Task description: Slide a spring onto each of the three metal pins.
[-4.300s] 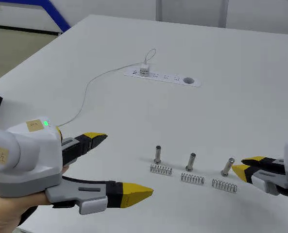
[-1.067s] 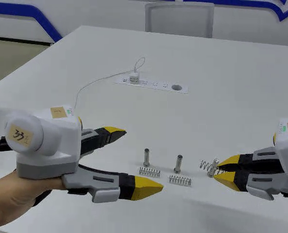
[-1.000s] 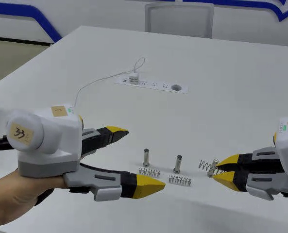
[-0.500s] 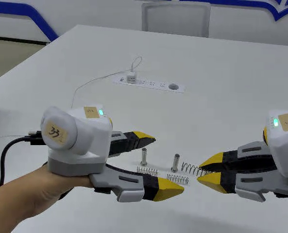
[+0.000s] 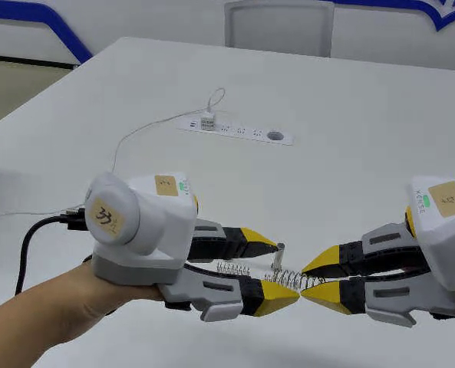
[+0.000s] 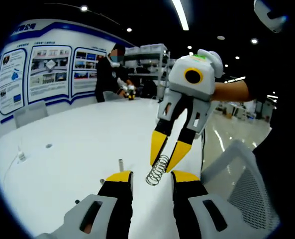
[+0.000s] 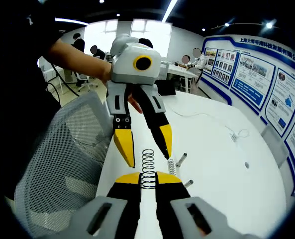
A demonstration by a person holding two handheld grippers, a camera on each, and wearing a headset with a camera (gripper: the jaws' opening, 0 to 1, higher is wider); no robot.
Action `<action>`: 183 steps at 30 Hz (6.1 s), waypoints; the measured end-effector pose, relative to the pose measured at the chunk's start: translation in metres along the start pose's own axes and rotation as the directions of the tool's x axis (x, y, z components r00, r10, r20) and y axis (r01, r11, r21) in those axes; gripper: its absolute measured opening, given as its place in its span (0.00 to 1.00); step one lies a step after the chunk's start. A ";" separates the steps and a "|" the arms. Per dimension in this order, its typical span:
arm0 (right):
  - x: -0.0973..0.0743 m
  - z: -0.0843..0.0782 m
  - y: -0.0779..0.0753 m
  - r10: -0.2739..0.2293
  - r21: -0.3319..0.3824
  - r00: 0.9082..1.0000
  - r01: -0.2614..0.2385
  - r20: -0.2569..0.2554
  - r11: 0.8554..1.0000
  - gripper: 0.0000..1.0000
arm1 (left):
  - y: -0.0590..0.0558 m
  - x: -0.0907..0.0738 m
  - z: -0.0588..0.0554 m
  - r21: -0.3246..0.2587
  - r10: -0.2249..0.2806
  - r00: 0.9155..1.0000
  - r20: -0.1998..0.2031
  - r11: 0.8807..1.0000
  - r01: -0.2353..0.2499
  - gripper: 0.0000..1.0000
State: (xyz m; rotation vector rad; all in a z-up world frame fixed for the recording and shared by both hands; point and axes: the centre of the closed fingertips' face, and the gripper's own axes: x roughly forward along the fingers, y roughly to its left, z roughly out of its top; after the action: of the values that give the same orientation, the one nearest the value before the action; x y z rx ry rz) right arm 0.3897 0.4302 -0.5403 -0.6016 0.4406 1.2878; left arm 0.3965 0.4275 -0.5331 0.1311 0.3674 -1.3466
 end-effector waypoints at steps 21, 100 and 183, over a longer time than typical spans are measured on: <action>0.001 0.007 0.006 0.026 -0.029 0.999 -0.026 0.022 0.999 0.11 | -0.008 -0.001 -0.002 0.037 -0.040 0.999 -0.013 0.999 0.040 0.14; -0.011 0.063 0.000 0.019 0.121 0.962 -0.054 0.272 0.991 0.10 | -0.011 0.003 0.005 0.204 -0.009 1.000 -0.027 0.979 0.015 0.11; 0.000 -0.103 -0.122 -0.354 0.455 0.930 0.358 -0.097 0.816 0.11 | 0.082 -0.104 -0.064 -0.119 0.412 0.909 -0.069 0.901 -0.418 1.00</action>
State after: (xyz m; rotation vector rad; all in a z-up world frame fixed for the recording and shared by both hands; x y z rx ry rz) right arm 0.5109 0.3448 -0.5993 -0.2601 0.5908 0.7763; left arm 0.4461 0.5618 -0.5684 0.1204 0.4354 -0.8945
